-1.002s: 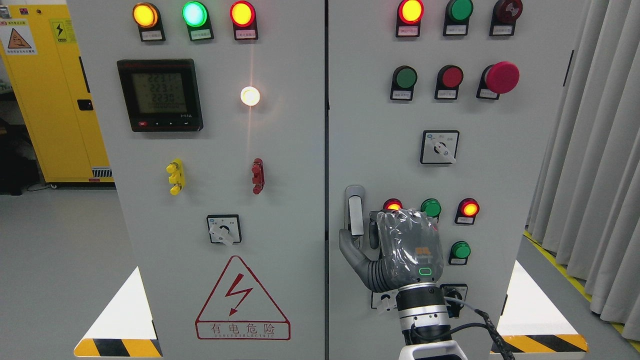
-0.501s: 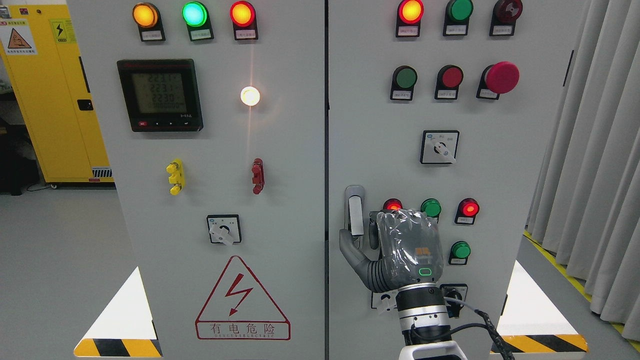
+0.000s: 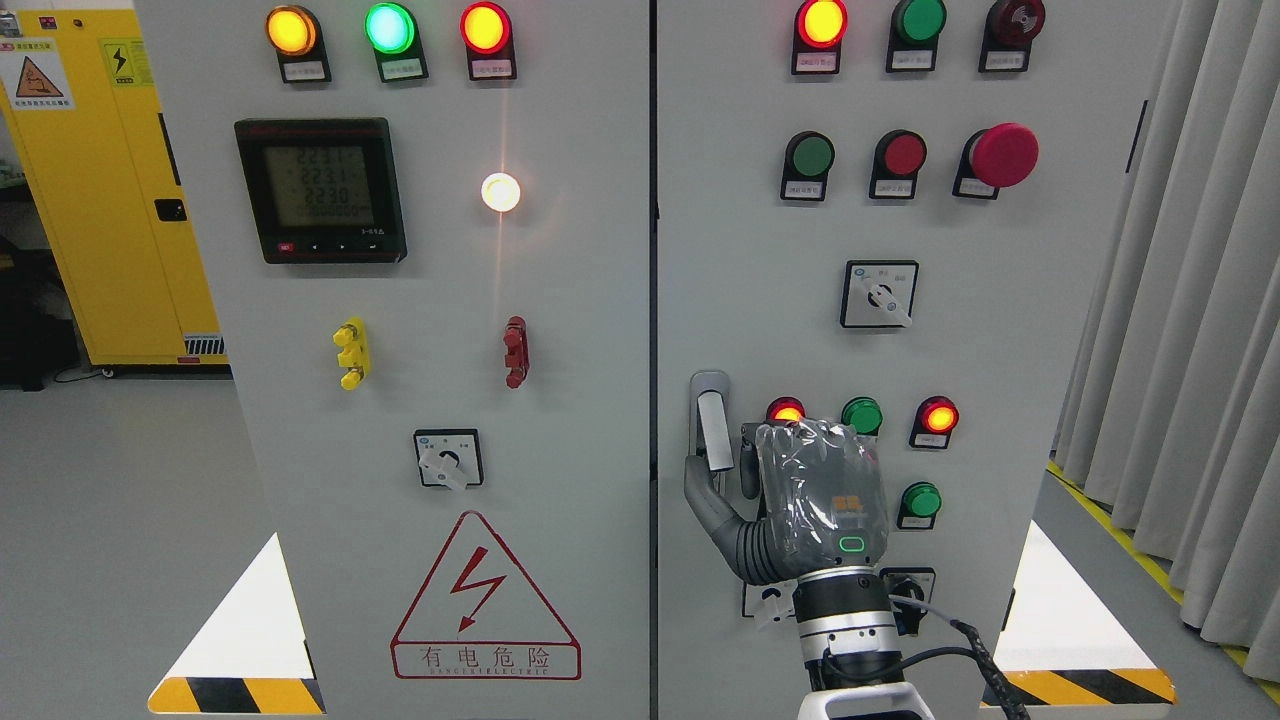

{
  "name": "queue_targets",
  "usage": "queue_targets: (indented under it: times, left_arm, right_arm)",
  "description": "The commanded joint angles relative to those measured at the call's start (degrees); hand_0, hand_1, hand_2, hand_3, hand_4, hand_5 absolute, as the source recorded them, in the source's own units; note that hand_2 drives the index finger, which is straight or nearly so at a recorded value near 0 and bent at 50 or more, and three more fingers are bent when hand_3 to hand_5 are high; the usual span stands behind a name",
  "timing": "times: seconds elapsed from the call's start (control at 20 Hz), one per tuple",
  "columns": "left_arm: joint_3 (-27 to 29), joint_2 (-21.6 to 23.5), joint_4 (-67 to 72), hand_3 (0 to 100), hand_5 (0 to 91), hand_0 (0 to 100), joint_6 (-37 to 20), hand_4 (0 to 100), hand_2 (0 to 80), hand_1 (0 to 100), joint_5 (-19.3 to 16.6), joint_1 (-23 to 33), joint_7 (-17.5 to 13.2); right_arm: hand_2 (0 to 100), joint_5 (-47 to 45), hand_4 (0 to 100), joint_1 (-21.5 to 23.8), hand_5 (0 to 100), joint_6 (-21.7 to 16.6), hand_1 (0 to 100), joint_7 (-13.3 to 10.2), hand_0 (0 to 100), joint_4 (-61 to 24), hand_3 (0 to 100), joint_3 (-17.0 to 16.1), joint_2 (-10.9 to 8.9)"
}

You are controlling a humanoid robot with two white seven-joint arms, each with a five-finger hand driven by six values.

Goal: Release door handle

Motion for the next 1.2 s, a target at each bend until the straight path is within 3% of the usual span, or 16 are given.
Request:
queue_targets:
  times: [0.0,1.15]
  left_arm:
    - [0.0,0.0,0.0,0,0.0,12,0.0,0,0.0,56,0.0,0.0,0.0]
    - [0.0,0.0,0.0,0,0.0,12,0.0,0,0.0,56,0.0,0.0,0.0]
  right_arm:
    - [91,0.0,100,-0.2,99,0.0,43,0.0,56,-0.2,100,0.0,-0.06]
    - [92,0.1,100,0.4,99,1.0,50,-0.4,61,-0.5,100,0.0,-0.06]
